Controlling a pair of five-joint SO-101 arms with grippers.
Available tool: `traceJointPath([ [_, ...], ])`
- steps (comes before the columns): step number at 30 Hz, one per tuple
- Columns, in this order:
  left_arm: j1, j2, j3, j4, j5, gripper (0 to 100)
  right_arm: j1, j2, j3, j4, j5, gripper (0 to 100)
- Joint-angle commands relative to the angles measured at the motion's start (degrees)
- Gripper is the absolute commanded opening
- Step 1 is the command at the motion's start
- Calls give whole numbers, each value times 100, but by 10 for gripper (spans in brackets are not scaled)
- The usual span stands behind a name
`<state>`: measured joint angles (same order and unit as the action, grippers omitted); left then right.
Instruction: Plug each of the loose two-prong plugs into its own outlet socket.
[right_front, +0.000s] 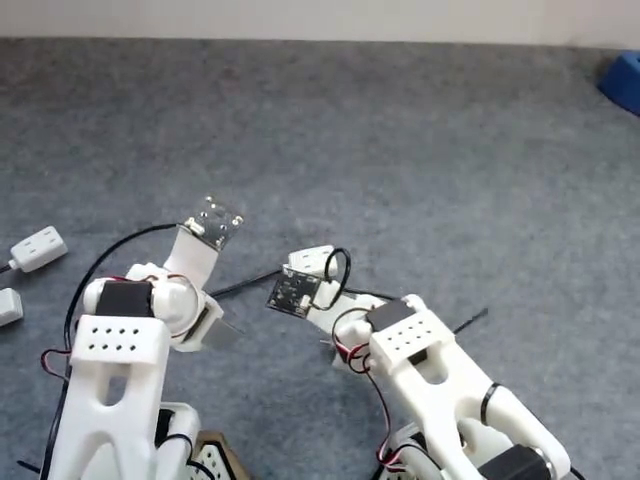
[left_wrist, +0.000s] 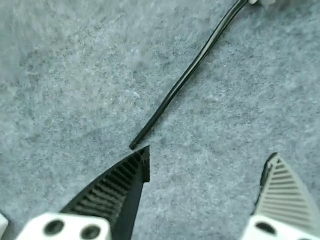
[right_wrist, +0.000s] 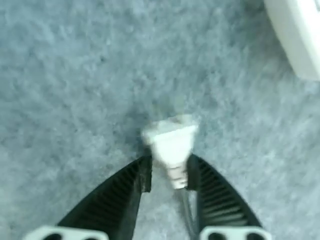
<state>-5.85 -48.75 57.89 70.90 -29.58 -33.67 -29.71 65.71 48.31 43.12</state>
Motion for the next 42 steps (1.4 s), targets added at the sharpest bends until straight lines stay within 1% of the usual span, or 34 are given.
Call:
traceJointPath([
  [1, -154, -92, -22, 88, -325, 351, 198, 13, 66, -321, 97, 69],
  [4, -180, -92, -31, 264, -413, 351, 198, 13, 180, -514, 88, 66],
  [7, -180, -92, -31, 264, -413, 351, 180, 13, 295, -716, 88, 66],
  [12, -163, -92, -31, 229, -396, 351, 207, -48, 523, -690, 44, 66],
  [13, -145, -92, -31, 237, -396, 351, 207, -48, 541, -690, -70, 66],
  [15, -136, -92, -31, 246, -396, 351, 198, -57, 549, -681, -615, 63],
  [16, -136, -92, -31, 255, -387, 351, 198, -57, 514, -681, -844, 43],
  [17, -145, -92, -31, 264, -387, 351, 198, -57, 505, -673, -949, 5],
  [19, -163, -92, -31, 264, -387, 351, 198, -57, 470, -629, -1029, 9],
  [20, -145, -92, -40, 264, -387, 351, 180, -57, 356, -497, -1064, 4],
  [24, 13, -101, -303, 220, -316, 351, 207, -57, -418, 198, -1723, 5],
  [27, 198, -101, -769, 220, 378, 351, 207, -57, -936, 215, -2084, 5],
  [29, 242, -101, -1033, 185, 703, 351, 207, -57, -1235, 119, -2400, 5],
  [33, 215, -84, -1095, -466, 1240, 351, 171, -57, -1631, -233, -2884, 5],
  [37, 215, -84, -699, -1222, 1653, 351, 163, -57, -1903, -435, -3367, 5],
  [39, 233, -84, -523, -1547, 1776, 351, 171, -48, -2044, -462, -3569, 5],
  [42, 356, -84, -435, -1846, 1767, 351, 171, 4, -2290, -444, -3657, 5],
])
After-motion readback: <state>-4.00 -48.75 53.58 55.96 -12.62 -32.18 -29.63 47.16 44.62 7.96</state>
